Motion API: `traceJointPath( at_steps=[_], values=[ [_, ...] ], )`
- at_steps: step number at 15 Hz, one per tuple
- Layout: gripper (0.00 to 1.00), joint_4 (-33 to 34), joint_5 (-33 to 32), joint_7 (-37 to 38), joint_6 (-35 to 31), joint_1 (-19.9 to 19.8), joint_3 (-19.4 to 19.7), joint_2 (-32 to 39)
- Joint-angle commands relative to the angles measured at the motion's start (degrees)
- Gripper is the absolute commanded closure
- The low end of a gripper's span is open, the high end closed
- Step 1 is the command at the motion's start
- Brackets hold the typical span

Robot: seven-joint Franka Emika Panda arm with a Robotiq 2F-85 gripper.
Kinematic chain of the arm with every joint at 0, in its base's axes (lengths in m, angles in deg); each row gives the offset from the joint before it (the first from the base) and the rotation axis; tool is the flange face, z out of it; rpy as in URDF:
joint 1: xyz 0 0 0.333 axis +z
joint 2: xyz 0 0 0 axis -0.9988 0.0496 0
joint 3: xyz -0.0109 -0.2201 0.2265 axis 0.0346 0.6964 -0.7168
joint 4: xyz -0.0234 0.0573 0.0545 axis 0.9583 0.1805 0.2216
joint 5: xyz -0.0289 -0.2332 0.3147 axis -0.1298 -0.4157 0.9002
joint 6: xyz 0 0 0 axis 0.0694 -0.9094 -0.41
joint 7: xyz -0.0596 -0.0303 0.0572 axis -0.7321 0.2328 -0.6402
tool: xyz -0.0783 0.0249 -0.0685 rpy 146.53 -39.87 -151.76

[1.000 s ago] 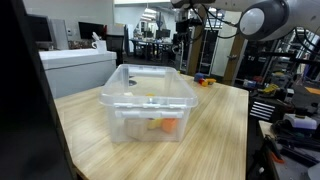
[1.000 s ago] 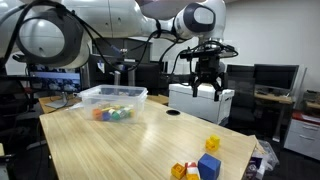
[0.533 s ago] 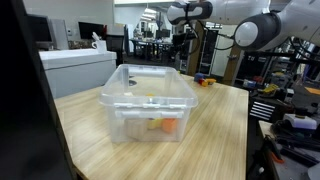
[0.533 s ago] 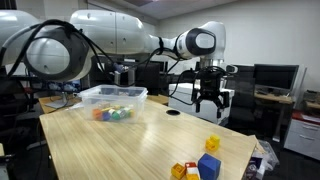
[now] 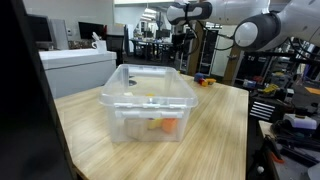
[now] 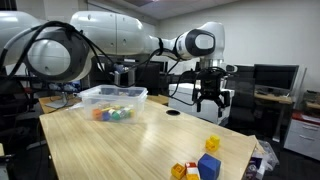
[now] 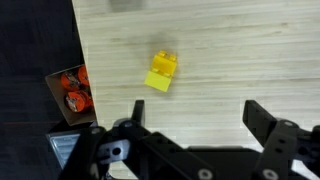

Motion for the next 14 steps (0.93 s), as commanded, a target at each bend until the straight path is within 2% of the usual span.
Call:
traceJointPath(
  at_steps=[1,4,10,14],
  values=[
    [0.0,-0.3,-1.3,-2.9,-5.4,-0.2,0.8,1.1],
    [0.0,-1.1,-1.6,-4.0,-8.5,-0.9,1.1,2.4],
    [0.0,-0.7,-1.0,-5.3,-5.8,-2.2,0.5,5.0],
    [0.0,-0.2,-1.4,-11.8,-7.4,-2.5,0.2,6.9]
  ],
)
